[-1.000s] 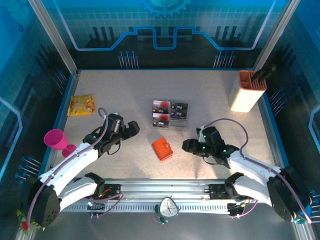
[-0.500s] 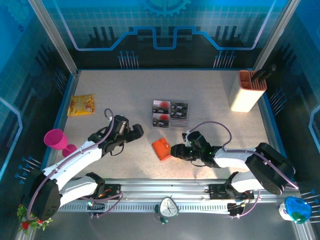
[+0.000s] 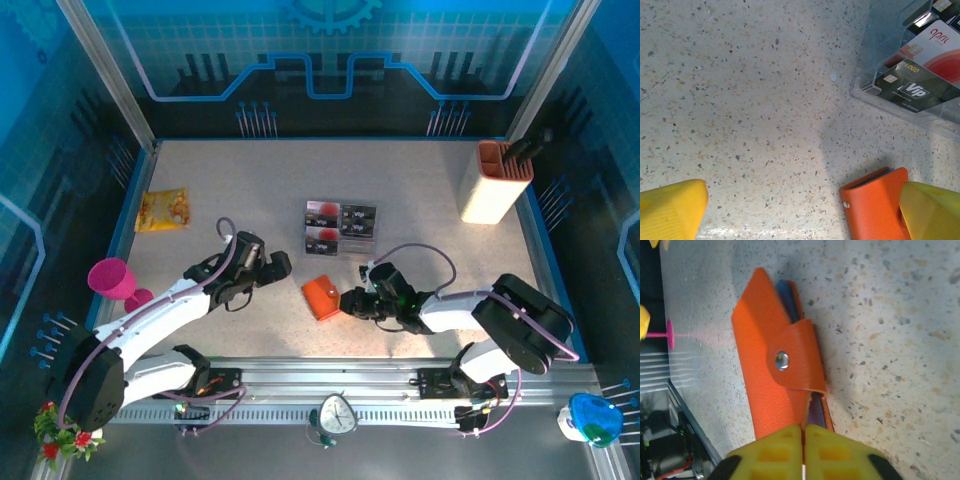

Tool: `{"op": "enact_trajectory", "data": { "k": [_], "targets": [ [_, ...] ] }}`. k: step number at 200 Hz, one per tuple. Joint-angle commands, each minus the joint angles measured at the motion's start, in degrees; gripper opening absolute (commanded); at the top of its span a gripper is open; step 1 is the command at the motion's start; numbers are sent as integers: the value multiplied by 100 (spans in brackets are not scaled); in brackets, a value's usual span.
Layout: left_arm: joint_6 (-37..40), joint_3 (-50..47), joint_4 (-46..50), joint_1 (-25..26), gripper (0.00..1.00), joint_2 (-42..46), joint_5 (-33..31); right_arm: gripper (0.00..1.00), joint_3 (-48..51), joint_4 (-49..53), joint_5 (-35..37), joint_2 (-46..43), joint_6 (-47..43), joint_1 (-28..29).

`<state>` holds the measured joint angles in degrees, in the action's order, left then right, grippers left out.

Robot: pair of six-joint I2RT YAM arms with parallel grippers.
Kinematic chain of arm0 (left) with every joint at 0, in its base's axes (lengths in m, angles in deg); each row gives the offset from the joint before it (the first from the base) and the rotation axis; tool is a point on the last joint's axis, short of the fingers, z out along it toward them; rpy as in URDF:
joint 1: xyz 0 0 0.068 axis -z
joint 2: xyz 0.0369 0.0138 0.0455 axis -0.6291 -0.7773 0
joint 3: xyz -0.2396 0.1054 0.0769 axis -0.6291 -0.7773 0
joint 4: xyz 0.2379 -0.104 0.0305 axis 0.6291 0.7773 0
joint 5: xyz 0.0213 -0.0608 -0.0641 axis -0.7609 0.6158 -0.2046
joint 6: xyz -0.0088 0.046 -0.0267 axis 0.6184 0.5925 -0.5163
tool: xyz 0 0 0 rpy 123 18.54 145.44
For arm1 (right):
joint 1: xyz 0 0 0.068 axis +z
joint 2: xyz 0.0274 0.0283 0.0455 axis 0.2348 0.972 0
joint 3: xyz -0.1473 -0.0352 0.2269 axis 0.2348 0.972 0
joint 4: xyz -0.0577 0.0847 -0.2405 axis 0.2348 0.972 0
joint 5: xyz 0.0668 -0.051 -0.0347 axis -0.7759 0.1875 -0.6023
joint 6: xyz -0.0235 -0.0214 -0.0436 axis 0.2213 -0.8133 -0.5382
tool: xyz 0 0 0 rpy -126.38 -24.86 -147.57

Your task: Put the credit cards into the card holder

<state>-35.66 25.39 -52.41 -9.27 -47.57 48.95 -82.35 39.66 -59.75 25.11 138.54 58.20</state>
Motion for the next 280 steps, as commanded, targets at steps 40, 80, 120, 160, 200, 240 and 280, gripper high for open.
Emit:
{"op": "enact_trajectory", "data": {
  "k": [40, 80, 120, 160, 200, 240, 280],
  "targets": [
    [-134, -43, -109, 79, 99, 36, -59, 0, 229, -971, -127, 75, 314, 55],
    [-227, -124, -110, 87, 99, 206, -24, 0, 289, -1320, -276, -101, 523, 49],
    [-450, -132, -92, 87, 99, 441, 47, 0, 146, -1304, -383, -520, 606, 54],
    [-747, -183, -50, 86, 99, 816, -90, 0, -151, -716, -351, -1167, 495, 54],
    [-1160, -220, -434, 87, 99, 1004, 138, 0, -493, -271, -179, -1710, 414, 35],
    [-1710, -295, -1353, 87, 99, 1086, 450, 0, -879, -687, -205, -1652, 668, 24],
    [-2418, -710, -2445, 85, 97, 1307, 447, 0, -1083, -1568, -232, -1256, 1186, 24]
  ]
}}
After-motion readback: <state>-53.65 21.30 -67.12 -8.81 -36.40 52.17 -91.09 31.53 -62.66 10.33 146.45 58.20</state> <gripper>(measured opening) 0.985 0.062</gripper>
